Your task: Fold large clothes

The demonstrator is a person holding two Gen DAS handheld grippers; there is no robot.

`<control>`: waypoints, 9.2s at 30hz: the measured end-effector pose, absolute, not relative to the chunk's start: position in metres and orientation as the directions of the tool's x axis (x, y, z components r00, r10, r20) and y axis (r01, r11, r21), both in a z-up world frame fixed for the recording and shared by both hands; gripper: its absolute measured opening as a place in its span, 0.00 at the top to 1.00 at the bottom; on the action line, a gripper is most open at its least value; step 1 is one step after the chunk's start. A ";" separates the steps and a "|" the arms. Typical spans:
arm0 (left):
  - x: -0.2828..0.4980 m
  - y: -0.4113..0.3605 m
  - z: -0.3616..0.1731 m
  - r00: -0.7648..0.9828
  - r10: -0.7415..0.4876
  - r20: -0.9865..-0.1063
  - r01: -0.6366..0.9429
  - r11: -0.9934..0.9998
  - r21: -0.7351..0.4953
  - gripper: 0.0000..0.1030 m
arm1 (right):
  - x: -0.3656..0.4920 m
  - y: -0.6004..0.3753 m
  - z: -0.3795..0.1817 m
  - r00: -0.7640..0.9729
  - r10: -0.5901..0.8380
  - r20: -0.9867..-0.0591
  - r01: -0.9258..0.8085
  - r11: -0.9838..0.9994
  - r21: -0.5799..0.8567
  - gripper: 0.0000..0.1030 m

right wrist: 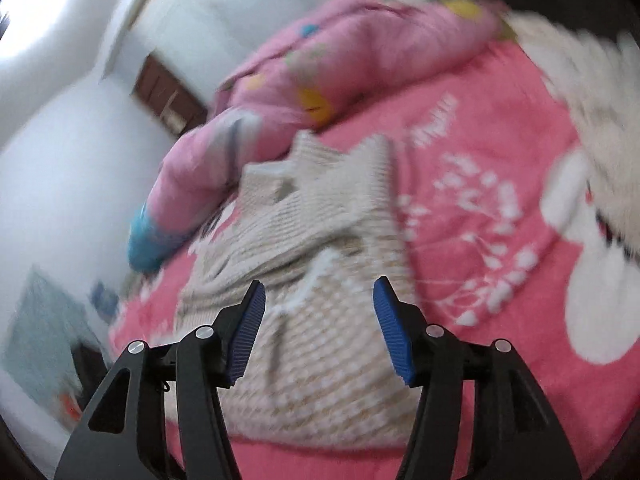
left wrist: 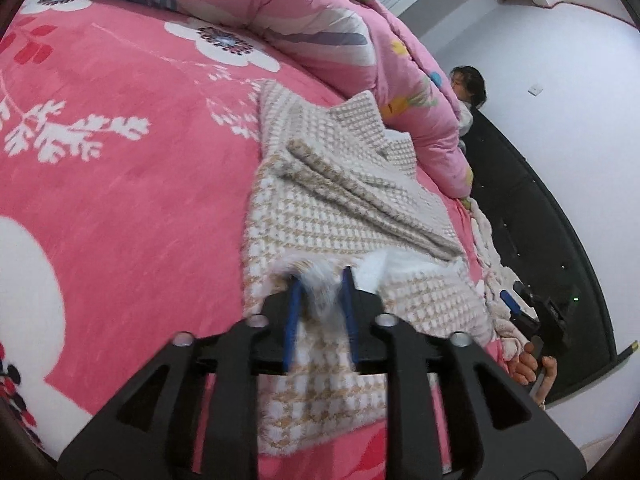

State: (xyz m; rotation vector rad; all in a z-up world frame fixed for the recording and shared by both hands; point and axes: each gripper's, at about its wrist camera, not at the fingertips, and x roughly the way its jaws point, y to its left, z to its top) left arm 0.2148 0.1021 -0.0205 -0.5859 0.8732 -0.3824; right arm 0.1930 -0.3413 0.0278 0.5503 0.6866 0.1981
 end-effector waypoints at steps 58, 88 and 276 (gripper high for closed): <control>0.123 0.050 -0.057 0.529 -0.530 -0.663 0.081 0.809 -0.582 0.43 | 0.124 -0.348 -0.038 0.513 0.505 -0.694 0.119 0.759 0.640 0.42; 0.072 0.106 -0.041 0.526 -0.449 -0.723 -0.083 0.818 -0.569 0.68 | 0.054 -0.342 -0.022 0.524 0.328 -0.786 0.060 0.906 0.418 0.64; 0.224 -0.072 0.013 0.566 0.067 -0.822 0.074 0.989 0.132 0.12 | 0.226 -0.232 0.011 0.564 0.356 -0.745 -0.306 0.928 0.212 0.14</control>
